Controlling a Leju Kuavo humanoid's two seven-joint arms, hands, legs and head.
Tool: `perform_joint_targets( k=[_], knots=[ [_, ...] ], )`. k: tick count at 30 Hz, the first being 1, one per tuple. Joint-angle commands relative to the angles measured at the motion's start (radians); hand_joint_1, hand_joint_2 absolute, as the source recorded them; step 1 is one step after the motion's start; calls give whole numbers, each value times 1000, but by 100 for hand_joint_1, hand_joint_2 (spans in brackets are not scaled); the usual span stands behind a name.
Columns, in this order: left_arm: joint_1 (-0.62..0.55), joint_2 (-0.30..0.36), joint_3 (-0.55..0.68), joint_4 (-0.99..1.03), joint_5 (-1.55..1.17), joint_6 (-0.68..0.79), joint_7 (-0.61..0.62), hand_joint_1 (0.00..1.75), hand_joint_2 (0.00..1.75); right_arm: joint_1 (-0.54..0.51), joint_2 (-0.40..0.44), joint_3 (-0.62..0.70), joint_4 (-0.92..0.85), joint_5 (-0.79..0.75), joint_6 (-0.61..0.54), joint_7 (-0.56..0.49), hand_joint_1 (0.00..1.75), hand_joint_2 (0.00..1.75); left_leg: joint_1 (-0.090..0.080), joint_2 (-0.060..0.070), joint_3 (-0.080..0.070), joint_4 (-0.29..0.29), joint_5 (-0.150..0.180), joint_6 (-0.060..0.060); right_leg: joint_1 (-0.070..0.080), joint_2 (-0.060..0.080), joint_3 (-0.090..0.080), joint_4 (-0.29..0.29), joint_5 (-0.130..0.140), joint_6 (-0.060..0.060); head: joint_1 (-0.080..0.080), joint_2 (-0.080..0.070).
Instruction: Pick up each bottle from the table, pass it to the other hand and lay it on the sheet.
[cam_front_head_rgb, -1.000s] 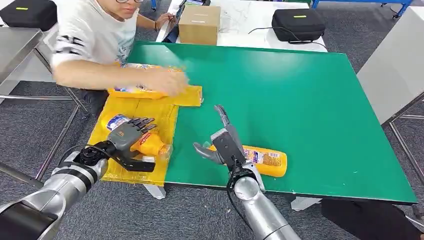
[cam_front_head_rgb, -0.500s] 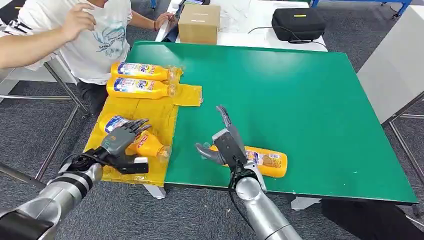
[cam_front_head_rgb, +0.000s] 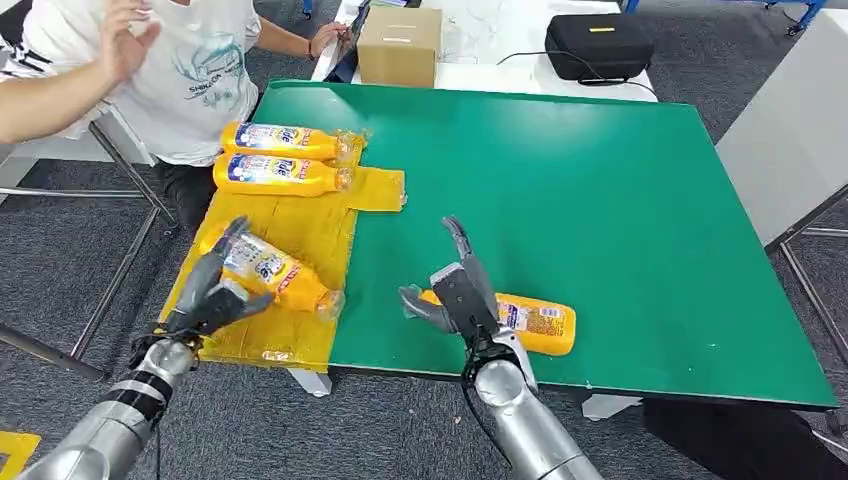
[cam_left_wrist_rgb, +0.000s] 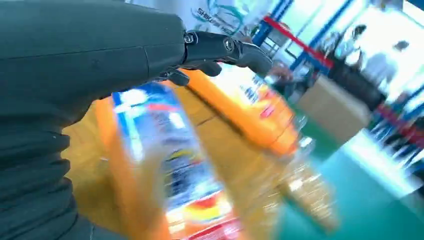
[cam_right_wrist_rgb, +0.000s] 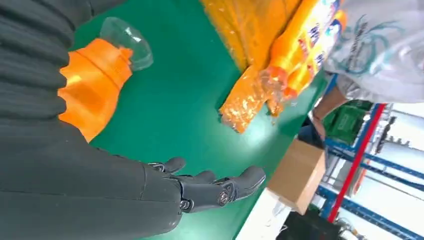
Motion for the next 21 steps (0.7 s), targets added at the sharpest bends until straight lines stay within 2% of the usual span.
perform_joint_targets(
  k=[1,5,7,8,12,16,21],
  knots=[
    [24,-176,270,-153,102,-175,1,0,175,-9,-49,1,80,104,-11,133,0,0,1,-3,4,0,-2,0,1,-3,5,-1,-2,-1,0,0],
    [25,-184,276,-154,93,-174,1,0,175,-7,-50,-1,82,107,-10,132,0,0,0,-3,3,-1,-1,0,0,-2,4,-1,-1,0,0,0],
    [27,-209,299,-155,115,-225,5,0,175,-4,-55,3,89,148,-23,169,0,0,0,-1,4,-1,-2,0,0,-1,5,-1,-2,-1,0,0],
    [32,-231,310,-171,116,-247,15,0,175,8,-59,-4,80,161,-23,185,0,175,0,-1,3,0,-1,0,0,-1,4,-1,-1,-1,0,0],
    [50,-301,295,-202,142,-338,100,0,175,43,-85,-17,72,250,-18,253,0,175,0,-3,2,-1,0,0,0,-3,3,-1,-1,0,0,0],
    [57,-315,263,-198,171,-366,117,0,175,68,-111,-20,46,384,-29,318,0,175,0,-4,4,-1,-2,0,0,-4,6,-1,-3,0,0,0],
    [59,-313,262,-201,174,-367,118,0,175,70,-115,-21,39,398,-27,328,0,175,-1,-2,1,-1,-1,0,-1,-2,3,-1,-1,0,0,0]
  ],
)
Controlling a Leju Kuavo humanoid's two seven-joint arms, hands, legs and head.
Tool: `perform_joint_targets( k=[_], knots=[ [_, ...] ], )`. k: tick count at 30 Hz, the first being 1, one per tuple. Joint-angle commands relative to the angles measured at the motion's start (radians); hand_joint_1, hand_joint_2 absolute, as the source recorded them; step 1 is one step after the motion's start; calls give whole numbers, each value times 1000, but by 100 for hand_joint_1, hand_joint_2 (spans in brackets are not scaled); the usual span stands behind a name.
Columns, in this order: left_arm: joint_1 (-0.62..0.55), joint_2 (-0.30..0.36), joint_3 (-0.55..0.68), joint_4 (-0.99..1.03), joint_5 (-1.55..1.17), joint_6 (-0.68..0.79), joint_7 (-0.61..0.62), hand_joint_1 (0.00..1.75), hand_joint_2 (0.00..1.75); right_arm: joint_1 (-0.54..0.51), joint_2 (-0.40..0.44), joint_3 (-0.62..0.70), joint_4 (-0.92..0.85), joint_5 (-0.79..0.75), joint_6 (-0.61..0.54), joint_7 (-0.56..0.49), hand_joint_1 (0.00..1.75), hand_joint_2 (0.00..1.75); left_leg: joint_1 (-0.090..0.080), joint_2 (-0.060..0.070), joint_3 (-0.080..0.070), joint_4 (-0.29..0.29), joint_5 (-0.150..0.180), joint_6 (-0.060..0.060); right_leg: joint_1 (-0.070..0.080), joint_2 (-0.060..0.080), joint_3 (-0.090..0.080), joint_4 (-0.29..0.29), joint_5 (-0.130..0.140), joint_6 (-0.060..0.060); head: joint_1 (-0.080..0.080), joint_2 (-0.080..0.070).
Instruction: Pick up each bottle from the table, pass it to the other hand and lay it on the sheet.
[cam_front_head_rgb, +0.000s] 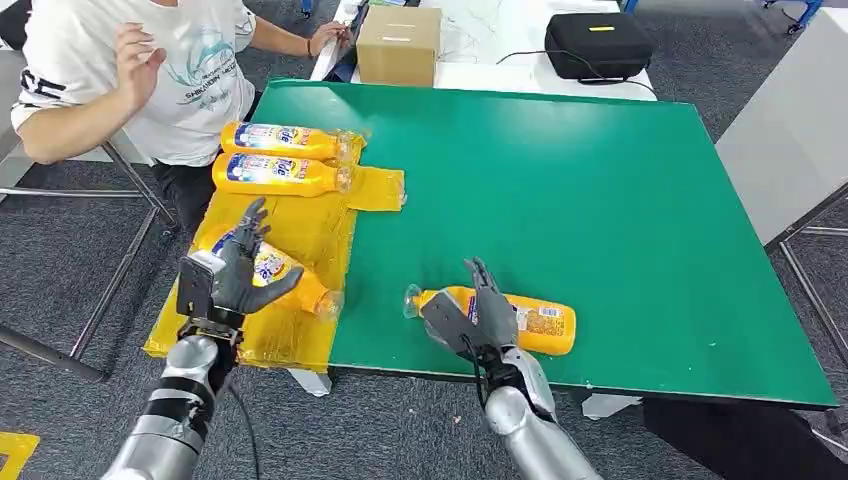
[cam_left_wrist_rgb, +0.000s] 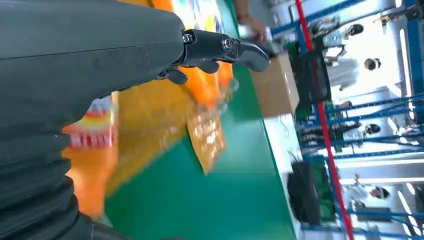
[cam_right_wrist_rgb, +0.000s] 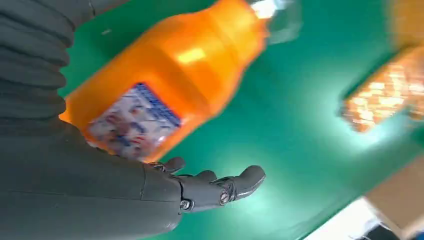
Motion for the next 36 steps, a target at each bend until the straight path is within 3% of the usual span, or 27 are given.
perform_joint_targets(
  k=[1,7,15,25,26,27,36],
  knots=[
    [-13,-44,5,10,10,-11,11,0,175,1,-49,-15,16,25,1,22,0,175,0,-2,5,-1,-2,-1,0,-2,6,0,-3,-1,0,0],
    [-9,-42,8,1,12,-11,13,0,175,3,-53,-12,7,59,7,43,0,175,1,-2,5,0,-2,-1,1,-2,5,0,-2,-1,0,0],
    [51,-47,29,-62,15,-39,28,0,175,42,-159,19,-87,405,95,249,0,175,0,-1,4,-1,-1,0,0,-1,4,-1,-2,0,0,0],
    [67,-66,65,-111,18,-82,22,0,175,-110,-246,42,2,513,322,307,0,175,0,0,4,0,-2,0,0,0,4,0,-1,-1,0,0],
    [68,-66,68,-110,20,-87,20,0,175,-132,-255,52,23,514,339,302,101,175,0,0,3,0,-1,0,0,0,3,0,-1,-1,0,0],
    [67,-67,72,-107,22,-95,17,0,175,-158,-260,63,58,503,369,295,175,175,0,1,2,0,-1,0,0,1,2,0,0,0,0,0],
    [57,-61,77,-81,22,-123,-4,0,175,-281,-223,93,254,318,416,164,175,175,0,1,4,0,-1,0,0,1,4,0,0,0,0,0]
  ],
)
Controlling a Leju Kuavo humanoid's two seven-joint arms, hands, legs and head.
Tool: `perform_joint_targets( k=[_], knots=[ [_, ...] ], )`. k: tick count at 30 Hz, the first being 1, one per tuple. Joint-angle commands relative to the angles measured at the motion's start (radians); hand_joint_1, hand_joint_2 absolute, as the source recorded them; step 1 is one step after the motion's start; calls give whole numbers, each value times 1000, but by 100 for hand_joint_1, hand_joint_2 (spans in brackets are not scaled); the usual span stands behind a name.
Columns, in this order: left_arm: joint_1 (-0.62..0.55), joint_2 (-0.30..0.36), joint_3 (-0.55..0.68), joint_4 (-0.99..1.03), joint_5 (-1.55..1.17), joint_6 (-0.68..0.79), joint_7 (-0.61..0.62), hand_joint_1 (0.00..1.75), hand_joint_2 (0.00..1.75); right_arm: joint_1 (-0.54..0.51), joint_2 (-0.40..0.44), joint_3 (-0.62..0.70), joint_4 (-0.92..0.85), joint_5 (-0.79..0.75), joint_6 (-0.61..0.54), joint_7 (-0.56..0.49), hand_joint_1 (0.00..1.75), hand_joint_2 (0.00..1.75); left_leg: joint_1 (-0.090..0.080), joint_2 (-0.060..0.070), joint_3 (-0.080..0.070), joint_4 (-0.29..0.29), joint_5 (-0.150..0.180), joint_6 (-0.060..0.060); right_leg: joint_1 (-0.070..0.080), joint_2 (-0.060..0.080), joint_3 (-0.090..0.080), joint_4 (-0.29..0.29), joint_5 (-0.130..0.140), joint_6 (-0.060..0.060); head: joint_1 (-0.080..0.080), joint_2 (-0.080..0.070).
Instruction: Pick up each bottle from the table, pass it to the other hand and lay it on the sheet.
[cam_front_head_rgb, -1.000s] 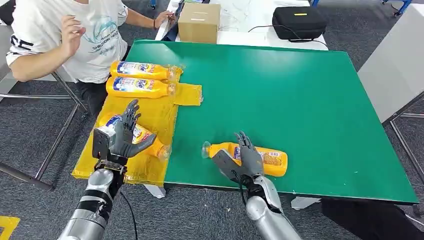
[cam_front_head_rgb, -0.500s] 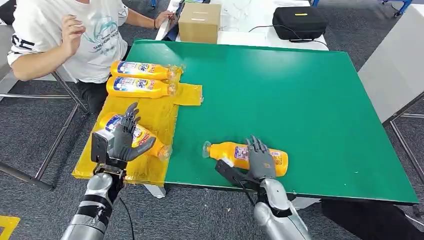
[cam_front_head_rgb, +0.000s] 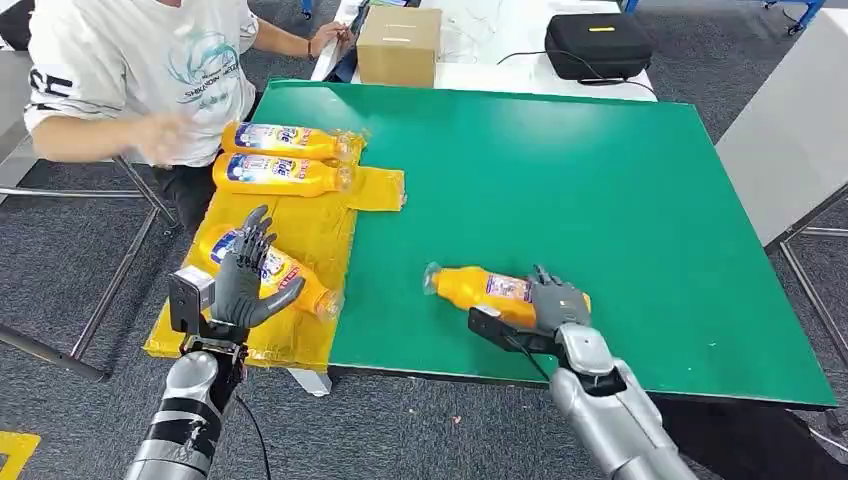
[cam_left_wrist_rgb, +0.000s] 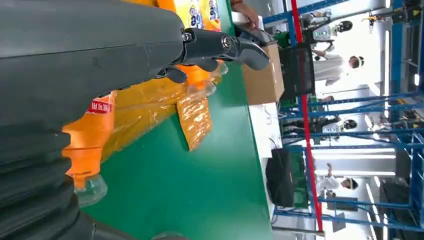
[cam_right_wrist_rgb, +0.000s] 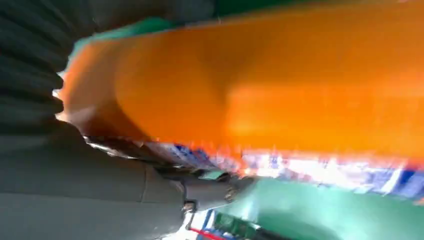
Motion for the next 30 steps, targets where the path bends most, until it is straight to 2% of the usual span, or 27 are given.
perform_joint_targets(
  k=[1,10,12,15,18,22,27,30],
  knots=[
    [-34,-1,30,53,-1,-15,-10,0,175,-156,16,58,261,-175,20,-121,175,175,0,2,6,-1,-3,-1,1,2,6,-1,-2,-1,0,0],
    [-42,0,29,63,-2,-13,-10,0,175,-161,27,52,261,-203,12,-139,175,175,0,0,3,-1,-1,-1,1,0,2,-1,-1,-1,0,0],
    [-49,1,16,67,-12,18,6,0,175,-104,87,-23,183,-332,-147,-196,175,175,1,0,4,-1,-1,-1,1,0,3,-1,-1,-1,0,0],
    [-70,-9,-28,83,-39,65,40,0,175,-32,169,-41,69,-402,-269,-224,175,175,1,1,4,-1,-2,-1,1,1,3,-1,-1,-1,0,0],
    [-100,-23,-88,115,-43,83,67,0,175,-5,237,-40,20,-463,-381,-271,175,175,1,0,3,0,-2,-2,1,0,2,0,-2,-2,0,0],
    [-144,-41,-172,186,-43,105,127,0,175,-5,290,-32,20,-532,-457,-331,175,175,1,-1,2,0,-1,-1,1,-1,1,1,-2,-1,0,0],
    [-169,-45,-247,231,5,75,140,0,175,-31,335,-2,79,-575,-514,-399,175,175,0,-1,2,0,-1,-1,0,-1,2,0,-2,-1,0,0],
    [-171,-48,-275,232,38,29,155,0,175,-58,352,18,123,-590,-499,-422,175,175,0,0,3,0,-1,-1,0,-1,2,0,-2,-1,0,0]
  ],
)
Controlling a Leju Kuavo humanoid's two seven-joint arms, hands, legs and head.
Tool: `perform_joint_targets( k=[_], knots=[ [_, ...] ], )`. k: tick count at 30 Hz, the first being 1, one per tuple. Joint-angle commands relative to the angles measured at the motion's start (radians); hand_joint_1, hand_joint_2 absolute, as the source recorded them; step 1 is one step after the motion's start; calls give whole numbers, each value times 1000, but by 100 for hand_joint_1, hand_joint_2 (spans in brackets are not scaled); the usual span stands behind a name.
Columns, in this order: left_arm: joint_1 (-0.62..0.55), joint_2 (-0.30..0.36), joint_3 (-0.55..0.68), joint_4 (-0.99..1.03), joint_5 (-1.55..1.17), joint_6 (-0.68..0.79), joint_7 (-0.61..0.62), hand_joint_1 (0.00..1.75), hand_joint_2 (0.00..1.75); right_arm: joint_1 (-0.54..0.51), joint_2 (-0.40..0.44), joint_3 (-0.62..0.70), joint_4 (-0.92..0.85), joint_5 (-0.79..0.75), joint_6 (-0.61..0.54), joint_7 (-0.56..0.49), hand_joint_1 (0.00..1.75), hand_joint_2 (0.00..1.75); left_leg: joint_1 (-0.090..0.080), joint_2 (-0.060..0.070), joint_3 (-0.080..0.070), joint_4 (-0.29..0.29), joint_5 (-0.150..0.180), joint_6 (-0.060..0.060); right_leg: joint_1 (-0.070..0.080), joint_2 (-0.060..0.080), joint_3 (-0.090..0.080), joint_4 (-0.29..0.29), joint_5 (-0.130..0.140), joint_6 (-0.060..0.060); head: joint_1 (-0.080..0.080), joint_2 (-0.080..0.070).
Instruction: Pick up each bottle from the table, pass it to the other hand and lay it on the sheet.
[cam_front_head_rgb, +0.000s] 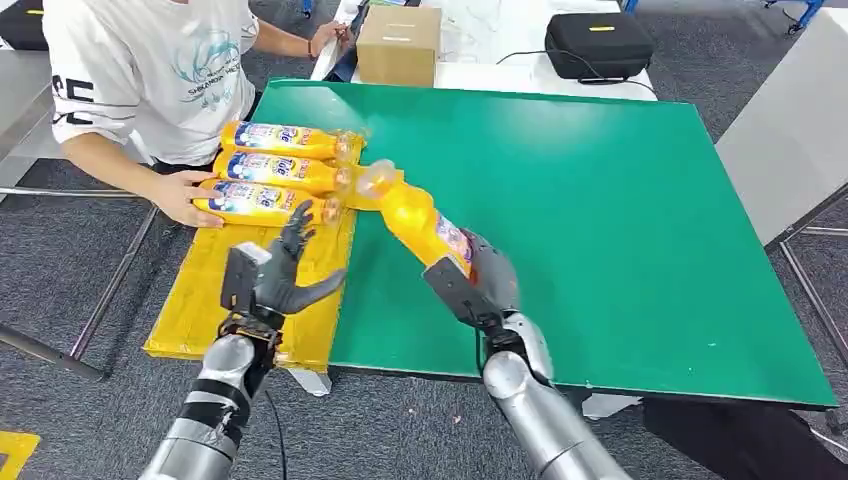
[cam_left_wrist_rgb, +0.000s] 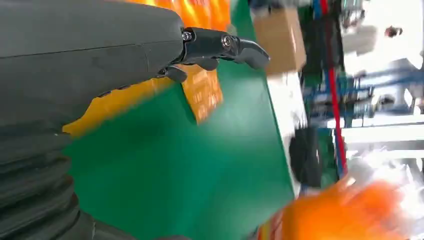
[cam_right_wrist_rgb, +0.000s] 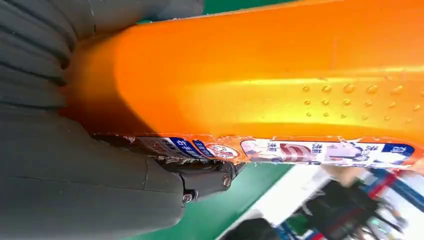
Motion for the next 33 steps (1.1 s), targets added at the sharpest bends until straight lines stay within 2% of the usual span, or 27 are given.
perform_joint_targets(
  k=[1,9,13,14,19,29,30,31,32,33],
  knots=[
    [-83,-3,-129,141,66,-63,29,0,175,-61,77,29,92,-34,-20,-52,175,175,0,-1,2,0,0,0,0,-1,2,0,-1,-1,0,0],
    [-89,-4,-188,155,112,-88,40,0,175,-110,139,98,265,-28,23,-86,175,175,0,0,3,-1,-1,-1,0,0,3,0,-1,-1,0,0],
    [-90,-6,-189,158,112,-87,40,0,175,-102,145,102,268,-26,13,-88,175,175,0,0,3,-1,-1,-1,0,0,3,0,-1,-1,0,0],
    [-94,-6,-191,166,115,-85,37,0,175,-110,146,118,286,-18,21,-89,175,175,1,0,6,-1,-2,-1,1,0,6,0,-2,-1,0,0],
    [-101,-9,-191,175,129,-69,35,0,175,-97,178,187,332,6,45,-78,175,175,1,0,3,-1,-1,-1,0,1,3,0,-1,-1,0,0],
    [-86,-14,-147,151,182,-47,38,0,175,-77,160,227,333,14,56,-59,175,175,1,-1,5,-1,-2,-1,1,-1,6,0,-2,-1,0,0],
    [-84,-14,-138,146,191,-44,36,175,175,-76,157,230,334,19,52,-55,175,175,1,-1,4,-1,-1,-1,1,-1,4,-1,-2,-1,0,0],
    [-74,-15,-124,125,207,-45,28,175,175,-79,152,238,340,31,50,-42,145,175,1,-1,3,-1,-1,-1,1,-1,3,-1,-1,-1,0,0],
    [-68,-11,-121,109,207,-40,28,175,175,-77,150,237,338,33,41,-36,23,175,1,-2,5,-1,-2,-1,1,-2,6,-1,-3,-1,0,0],
    [-60,-13,-109,92,215,-32,27,175,175,-74,147,235,334,37,28,-35,0,175,1,-1,3,-1,-1,-1,1,-1,3,-1,-1,-1,0,0]
  ],
)
